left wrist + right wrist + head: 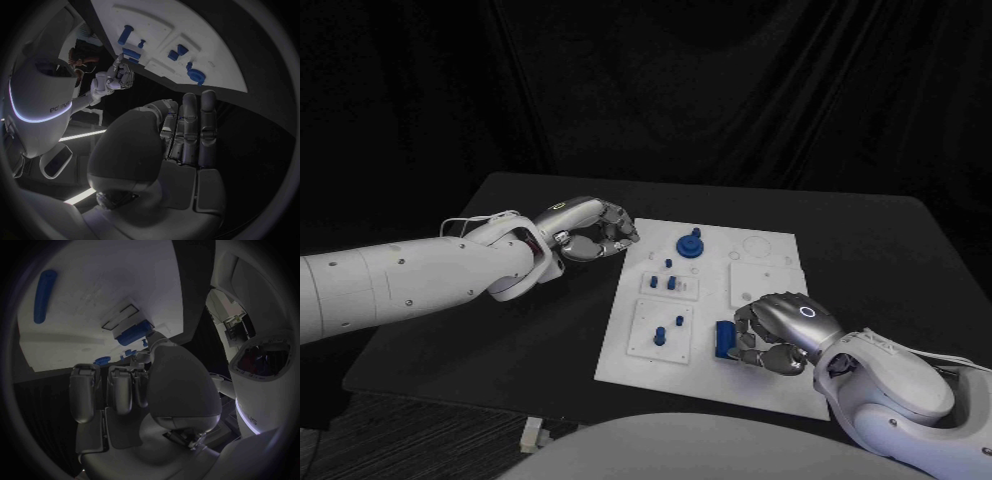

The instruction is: Assemble the parts on the task board

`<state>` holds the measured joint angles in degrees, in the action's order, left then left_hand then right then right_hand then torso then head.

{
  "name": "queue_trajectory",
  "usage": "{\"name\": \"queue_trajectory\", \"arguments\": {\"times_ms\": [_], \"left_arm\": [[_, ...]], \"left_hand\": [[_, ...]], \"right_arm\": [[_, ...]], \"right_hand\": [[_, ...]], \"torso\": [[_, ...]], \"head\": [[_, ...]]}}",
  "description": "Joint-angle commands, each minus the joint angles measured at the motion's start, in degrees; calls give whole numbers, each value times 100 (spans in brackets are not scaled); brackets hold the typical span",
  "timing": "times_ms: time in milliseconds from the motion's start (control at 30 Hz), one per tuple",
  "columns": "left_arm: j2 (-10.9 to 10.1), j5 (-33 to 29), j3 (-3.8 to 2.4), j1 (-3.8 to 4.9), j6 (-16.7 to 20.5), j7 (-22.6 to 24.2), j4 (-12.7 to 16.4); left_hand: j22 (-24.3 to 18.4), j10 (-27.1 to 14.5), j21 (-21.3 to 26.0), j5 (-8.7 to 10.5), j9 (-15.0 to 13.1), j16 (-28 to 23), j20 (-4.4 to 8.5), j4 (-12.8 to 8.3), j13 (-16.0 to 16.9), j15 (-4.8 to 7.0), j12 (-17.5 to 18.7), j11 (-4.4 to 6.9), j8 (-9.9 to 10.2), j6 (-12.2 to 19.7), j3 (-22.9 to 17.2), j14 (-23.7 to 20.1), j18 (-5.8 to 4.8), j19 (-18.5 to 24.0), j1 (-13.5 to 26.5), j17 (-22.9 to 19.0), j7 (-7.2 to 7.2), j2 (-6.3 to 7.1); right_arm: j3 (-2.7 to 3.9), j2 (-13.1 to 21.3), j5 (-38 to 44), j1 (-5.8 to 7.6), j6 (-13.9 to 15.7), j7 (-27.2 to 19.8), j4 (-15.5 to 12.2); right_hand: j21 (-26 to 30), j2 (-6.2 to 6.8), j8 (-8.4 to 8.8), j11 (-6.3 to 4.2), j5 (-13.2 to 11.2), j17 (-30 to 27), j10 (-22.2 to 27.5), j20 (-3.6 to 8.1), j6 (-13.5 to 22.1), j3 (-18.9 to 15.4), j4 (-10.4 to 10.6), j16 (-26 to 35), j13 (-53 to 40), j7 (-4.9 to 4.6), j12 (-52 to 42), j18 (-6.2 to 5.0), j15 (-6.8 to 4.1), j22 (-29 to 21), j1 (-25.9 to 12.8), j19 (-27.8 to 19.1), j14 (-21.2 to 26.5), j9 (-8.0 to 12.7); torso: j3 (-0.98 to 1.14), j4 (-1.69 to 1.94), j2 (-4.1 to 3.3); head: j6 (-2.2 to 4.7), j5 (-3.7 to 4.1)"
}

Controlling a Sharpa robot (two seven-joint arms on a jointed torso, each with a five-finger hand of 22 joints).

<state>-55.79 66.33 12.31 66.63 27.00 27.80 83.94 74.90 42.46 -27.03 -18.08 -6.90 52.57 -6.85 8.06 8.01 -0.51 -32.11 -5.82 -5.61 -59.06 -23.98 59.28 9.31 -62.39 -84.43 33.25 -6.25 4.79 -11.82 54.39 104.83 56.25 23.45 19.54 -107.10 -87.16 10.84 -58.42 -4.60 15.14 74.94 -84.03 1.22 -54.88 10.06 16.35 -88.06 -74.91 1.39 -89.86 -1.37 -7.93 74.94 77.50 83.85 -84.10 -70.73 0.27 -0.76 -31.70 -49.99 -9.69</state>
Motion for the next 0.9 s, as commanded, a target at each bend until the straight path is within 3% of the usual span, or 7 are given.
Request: {"name": "queue_trajectory", "arguments": {"times_ms": [33,233,500,567,633,833,900], "left_arm": [[0,-21,-5,-10,-34,94,11],[-1,-21,-5,-11,-35,97,10],[2,-21,-5,-14,-41,101,0],[2,-21,-5,-14,-42,103,0],[1,-21,-5,-15,-41,104,0],[-11,-21,-5,-16,-29,110,4],[-14,-21,-5,-16,-23,114,4]], "left_hand": [[203,40,-34,-36,-10,-18,11,1,-5,-40,17,5,-37,9,-21,2,46,44,-11,-5,-14,-65],[203,40,-34,-36,-10,-18,11,1,-5,-40,17,5,-37,9,-21,2,46,44,-11,-5,-14,-65],[203,40,-34,-36,-10,-18,11,1,-5,-40,17,5,-37,9,-21,2,46,44,-11,-5,-14,-65],[203,40,-34,-36,-10,-18,11,1,-5,-40,17,5,-37,9,-21,2,46,44,-11,-5,-14,-65],[203,40,-34,-36,-10,-18,11,1,-5,-40,17,5,-37,9,-21,2,46,44,-11,-5,-14,-65],[203,40,-34,-36,-10,-18,11,1,-5,-40,17,5,-37,9,-21,2,46,44,-11,-5,-14,-65],[203,40,-34,-36,-10,-18,11,1,-5,-40,17,5,-37,9,-21,2,46,44,-11,-5,-14,-65]], "right_arm": [[0,-11,51,-18,160,74,0],[0,-23,51,-20,278,129,3],[1,26,10,-20,549,115,-36],[2,87,-21,-15,642,101,-80],[2,136,-46,-4,700,95,-114],[3,447,-373,238,965,86,-297],[3,569,-492,375,996,113,-349]], "right_hand": [[22,-3,-54,-38,-243,1064,-597,37,-73,-9,34,-4,-1509,-5,-14,55,-29,1398,-16,452,-504,-47],[21,-21,-88,-39,-836,1065,-597,34,-134,-87,49,-5,-1509,-2,-14,55,-28,1399,-235,453,-504,-119],[8,-8,9,-52,-1211,1060,-597,40,-99,-186,63,-4,-1509,10,-14,58,-35,1403,-775,460,-504,-110],[-2,54,89,-67,-1225,1066,-597,55,-47,-353,72,-7,-1509,25,-14,61,-50,1406,-1110,465,-505,-77],[-10,-27,107,-83,-1211,1073,-597,69,-44,-700,75,-11,-1509,42,-14,63,-67,1409,-1164,469,-506,-84],[-79,-81,73,-92,-1223,1142,-597,84,-111,-968,76,-42,-1509,55,-14,81,-80,1433,-1313,505,-521,-118],[-104,-289,226,-95,-1208,1150,-597,90,-3,-912,73,-47,-1509,60,-14,88,-88,1442,-1411,518,-523,-34]], "torso": [[-1,1,-1],[0,2,2],[0,-1,2],[-1,-1,2],[-1,-3,2],[0,-9,1],[1,-11,2]], "head": [[-1,-1],[-1,0],[-1,11],[-1,7],[-1,8],[-1,6],[-1,2]]}}
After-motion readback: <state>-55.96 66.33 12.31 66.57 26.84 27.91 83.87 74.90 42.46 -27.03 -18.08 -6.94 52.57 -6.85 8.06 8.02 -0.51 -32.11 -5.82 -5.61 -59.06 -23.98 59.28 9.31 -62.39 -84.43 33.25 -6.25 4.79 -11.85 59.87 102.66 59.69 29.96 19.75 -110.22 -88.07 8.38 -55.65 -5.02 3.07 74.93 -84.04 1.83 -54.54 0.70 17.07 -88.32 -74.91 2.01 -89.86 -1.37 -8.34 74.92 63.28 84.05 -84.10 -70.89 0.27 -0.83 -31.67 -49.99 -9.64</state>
